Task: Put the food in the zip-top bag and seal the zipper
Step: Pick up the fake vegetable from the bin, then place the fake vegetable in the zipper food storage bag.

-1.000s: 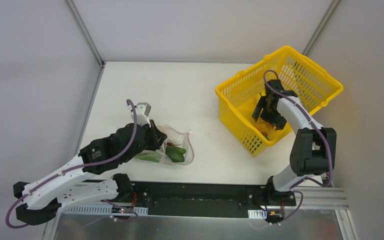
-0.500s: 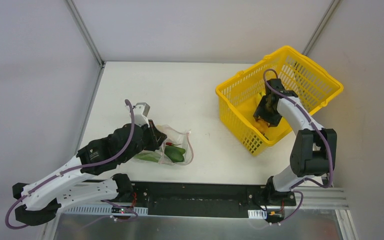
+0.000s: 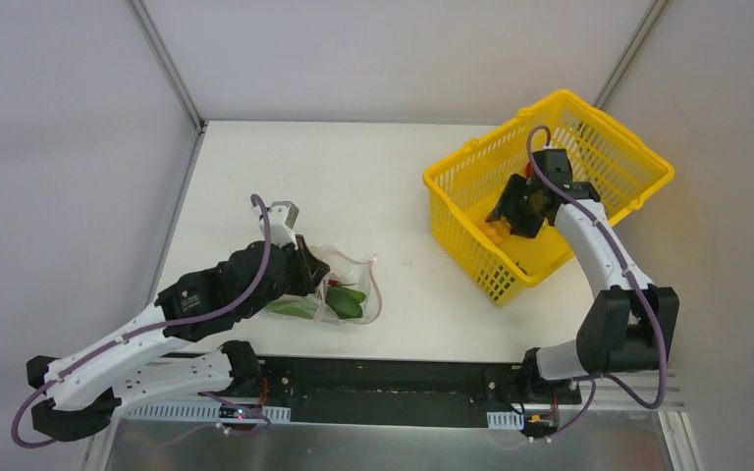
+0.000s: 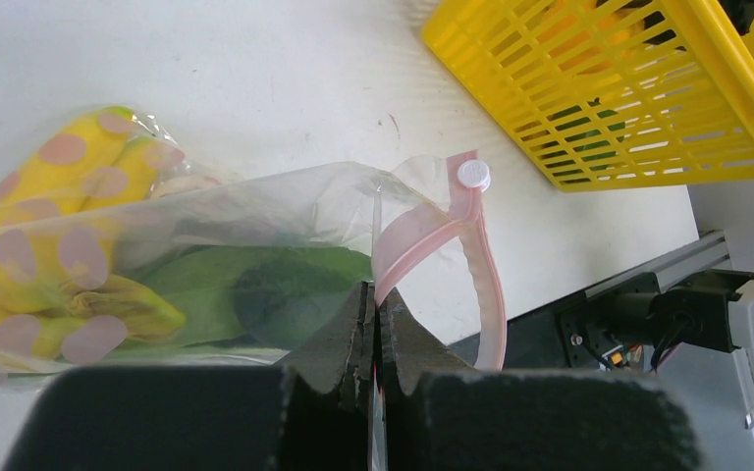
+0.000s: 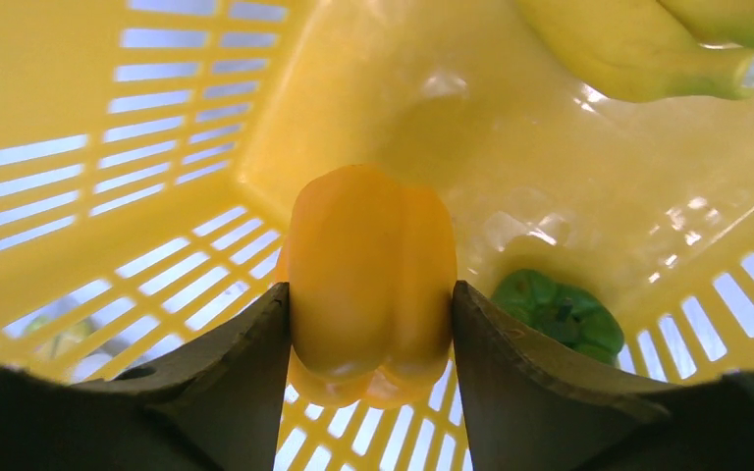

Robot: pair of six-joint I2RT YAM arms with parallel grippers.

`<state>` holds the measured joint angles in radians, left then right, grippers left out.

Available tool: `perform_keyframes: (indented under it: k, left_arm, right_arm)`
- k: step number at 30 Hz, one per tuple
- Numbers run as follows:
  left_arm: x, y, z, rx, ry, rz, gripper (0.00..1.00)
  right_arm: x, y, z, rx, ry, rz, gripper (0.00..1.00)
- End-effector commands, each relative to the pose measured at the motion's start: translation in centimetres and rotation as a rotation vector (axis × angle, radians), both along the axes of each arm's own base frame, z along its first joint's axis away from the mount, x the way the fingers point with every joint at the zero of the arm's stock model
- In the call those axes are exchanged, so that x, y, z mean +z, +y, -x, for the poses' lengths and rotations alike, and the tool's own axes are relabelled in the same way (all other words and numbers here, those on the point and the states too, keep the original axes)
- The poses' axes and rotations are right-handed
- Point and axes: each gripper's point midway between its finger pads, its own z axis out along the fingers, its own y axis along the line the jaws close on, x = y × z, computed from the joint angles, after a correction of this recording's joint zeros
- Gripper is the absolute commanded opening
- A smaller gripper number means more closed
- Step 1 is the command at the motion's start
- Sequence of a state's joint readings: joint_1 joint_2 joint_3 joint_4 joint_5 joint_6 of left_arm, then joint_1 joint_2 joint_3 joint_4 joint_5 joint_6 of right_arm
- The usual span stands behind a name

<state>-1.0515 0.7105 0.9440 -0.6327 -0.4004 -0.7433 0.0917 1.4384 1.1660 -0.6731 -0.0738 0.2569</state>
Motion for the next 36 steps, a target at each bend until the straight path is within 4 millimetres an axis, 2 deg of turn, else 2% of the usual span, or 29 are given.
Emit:
perform_keyframes:
  k: [1, 6, 11, 15, 18, 24, 26, 31, 36]
  left_arm:
    - [1.3, -0.1, -0.3, 0.01, -0.018, 0.046, 0.02]
    - [1.4, -0.2, -0.3, 0.01, -0.016, 0.048, 0.02]
    - [1.4, -0.4, -0.4, 0.006, -0.015, 0.045, 0.02]
    - [1.6, -0.7, -0.4, 0.0, -0.017, 0.047, 0.02]
    - [1.9, -1.0, -0.5, -0.006, -0.019, 0.049, 0.02]
    - [2.0, -1.3, -0.6, -0.012, -0.017, 0.047, 0.02]
    - [2.0, -1.3, -0.6, -0.011, -0.018, 0.052, 0.02]
    - [2.2, -1.3, -0.7, -0.007, -0.022, 0.056, 0.02]
    - [2.4, -1.1, -0.6, -0.003, -0.023, 0.061, 0.02]
  right_arm:
    - [6.2, 1.9, -1.2, 0.029, -0.238, -0.112, 0.56]
    - [12.2, 2.4, -0.8, 0.029, -0.428, -0.175, 0.55]
    - [17.6, 3.3, 0.8, 0.076, -0.551, -0.228, 0.55]
    - [22.1, 5.9, 2.9, 0.2, -0.642, -0.37, 0.54]
    - [24.3, 8.4, 4.7, 0.333, -0.66, -0.495, 0.52]
    - [25.1, 12.4, 7.0, 0.521, -0.633, -0.595, 0.51]
    - [24.9, 14.9, 8.6, 0.64, -0.595, -0.622, 0.51]
    - [22.5, 20.1, 11.8, 0.854, -0.508, -0.589, 0.51]
    - [19.3, 24.2, 15.4, 1.044, -0.411, -0.526, 0.51]
